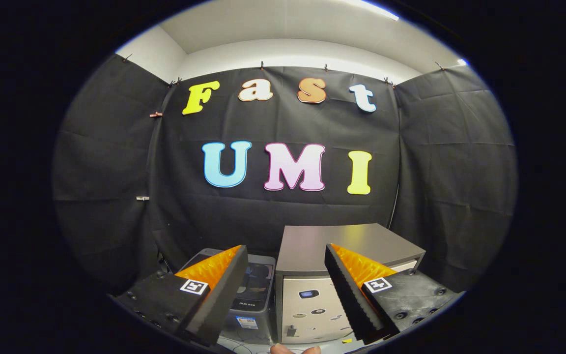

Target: Put the clothes into the washing machine and then close the washing machine lid.

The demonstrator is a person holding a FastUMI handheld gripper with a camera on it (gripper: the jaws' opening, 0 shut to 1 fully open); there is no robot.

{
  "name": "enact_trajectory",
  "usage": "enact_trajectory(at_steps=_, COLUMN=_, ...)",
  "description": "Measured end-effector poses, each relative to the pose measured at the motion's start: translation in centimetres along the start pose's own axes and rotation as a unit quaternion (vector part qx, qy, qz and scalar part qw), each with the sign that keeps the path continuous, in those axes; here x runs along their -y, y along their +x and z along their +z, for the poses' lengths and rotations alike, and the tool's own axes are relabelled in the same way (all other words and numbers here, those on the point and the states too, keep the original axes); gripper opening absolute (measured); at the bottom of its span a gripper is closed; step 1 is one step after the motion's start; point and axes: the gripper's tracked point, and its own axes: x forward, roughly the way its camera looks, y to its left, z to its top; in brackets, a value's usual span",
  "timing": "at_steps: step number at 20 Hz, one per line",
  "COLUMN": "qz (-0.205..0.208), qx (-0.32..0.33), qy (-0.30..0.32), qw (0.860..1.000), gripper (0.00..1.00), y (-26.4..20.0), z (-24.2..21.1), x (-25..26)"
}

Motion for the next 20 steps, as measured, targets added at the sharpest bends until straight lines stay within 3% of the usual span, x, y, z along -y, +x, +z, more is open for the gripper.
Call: enact_trajectory(at_steps=20, qz=0.009, qx=0.003, qy=-0.006, qw=1.0, gripper=0.99, y=0.12, z=0.13, x=-0.86)
